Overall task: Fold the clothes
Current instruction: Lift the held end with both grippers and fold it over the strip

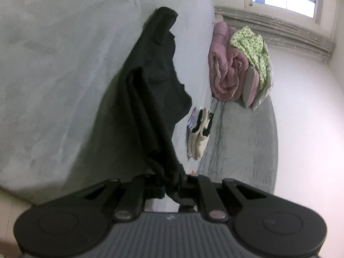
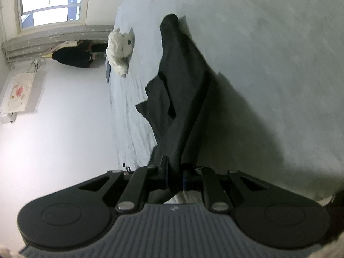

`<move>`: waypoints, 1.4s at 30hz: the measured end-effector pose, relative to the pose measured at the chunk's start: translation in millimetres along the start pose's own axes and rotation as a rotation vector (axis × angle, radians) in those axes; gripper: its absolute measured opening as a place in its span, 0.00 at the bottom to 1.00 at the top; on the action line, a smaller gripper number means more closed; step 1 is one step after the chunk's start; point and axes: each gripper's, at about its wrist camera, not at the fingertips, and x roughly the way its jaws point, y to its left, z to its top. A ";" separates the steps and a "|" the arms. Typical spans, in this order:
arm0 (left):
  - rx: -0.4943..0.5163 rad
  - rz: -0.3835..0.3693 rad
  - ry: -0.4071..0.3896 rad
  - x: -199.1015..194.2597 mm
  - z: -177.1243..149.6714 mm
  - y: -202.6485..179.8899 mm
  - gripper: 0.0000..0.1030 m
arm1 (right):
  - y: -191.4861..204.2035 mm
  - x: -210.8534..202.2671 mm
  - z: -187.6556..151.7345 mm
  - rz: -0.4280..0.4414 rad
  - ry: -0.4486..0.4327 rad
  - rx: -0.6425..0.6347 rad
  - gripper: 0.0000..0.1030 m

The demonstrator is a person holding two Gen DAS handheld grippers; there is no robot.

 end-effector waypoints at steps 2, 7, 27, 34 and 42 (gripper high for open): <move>-0.002 -0.018 -0.005 1.9 5.3 -5.7 0.09 | 5.3 0.6 3.9 0.014 -0.008 -0.013 0.14; 0.001 -0.063 -0.032 10.6 21.9 -21.8 0.09 | 19.6 6.3 22.3 0.051 -0.032 -0.033 0.14; -0.061 -0.045 -0.138 74.3 128.0 -23.9 0.09 | 10.7 88.8 127.1 0.099 -0.095 0.099 0.19; -0.019 -0.063 -0.204 80.0 152.7 -16.2 0.39 | -5.0 95.4 144.5 0.134 -0.114 0.122 0.41; 0.363 0.143 -0.343 62.2 148.2 -63.7 0.46 | 17.6 76.6 143.2 0.058 -0.259 -0.139 0.45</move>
